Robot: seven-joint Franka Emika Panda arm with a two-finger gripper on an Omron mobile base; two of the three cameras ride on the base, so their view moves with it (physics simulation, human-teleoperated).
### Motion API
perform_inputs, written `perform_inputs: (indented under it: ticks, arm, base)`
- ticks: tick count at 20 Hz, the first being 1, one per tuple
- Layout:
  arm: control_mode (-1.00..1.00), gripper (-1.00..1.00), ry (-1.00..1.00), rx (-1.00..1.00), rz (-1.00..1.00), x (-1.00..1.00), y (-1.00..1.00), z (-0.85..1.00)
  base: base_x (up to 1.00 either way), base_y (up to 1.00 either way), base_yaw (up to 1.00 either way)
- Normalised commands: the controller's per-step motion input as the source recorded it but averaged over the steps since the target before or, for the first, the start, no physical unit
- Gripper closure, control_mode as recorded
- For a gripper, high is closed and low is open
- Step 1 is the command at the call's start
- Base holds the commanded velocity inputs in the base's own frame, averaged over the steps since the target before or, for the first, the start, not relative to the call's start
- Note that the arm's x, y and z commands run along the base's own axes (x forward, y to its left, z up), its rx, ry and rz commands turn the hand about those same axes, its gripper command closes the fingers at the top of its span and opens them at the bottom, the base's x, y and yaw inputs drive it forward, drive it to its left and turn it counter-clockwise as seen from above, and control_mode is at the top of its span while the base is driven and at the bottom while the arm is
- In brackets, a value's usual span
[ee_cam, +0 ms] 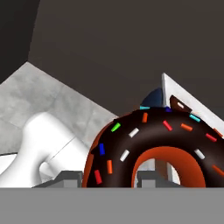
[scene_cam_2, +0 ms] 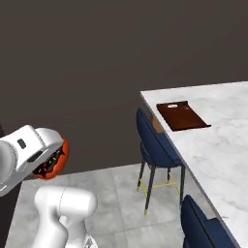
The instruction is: Take the cake and donut from the fridge and place them on the empty tray on the dining counter.
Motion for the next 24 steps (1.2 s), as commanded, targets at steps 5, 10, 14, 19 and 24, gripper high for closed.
perform_inputs:
  ticks: [5, 10, 14, 19, 24]
  arm:
    - [1.00, 1.00, 0.00, 0.00, 0.00, 0.00, 0.00, 0.00]
    - [1.00, 1.00, 0.00, 0.00, 0.00, 0.00, 0.00, 0.00]
    - [1.00, 1.00, 0.00, 0.00, 0.00, 0.00, 0.00, 0.00]
    - [1.00, 1.00, 0.00, 0.00, 0.00, 0.00, 0.00, 0.00]
    - [1.00, 1.00, 0.00, 0.00, 0.00, 0.00, 0.00, 0.00]
  base:
    - [1.00, 0.16, -0.40]
    - [1.00, 0.26, -0.43]
    - [1.00, 0.32, -0.46]
    - [0.80, 0.07, -0.54]
    - [0.32, 0.00, -0.60]
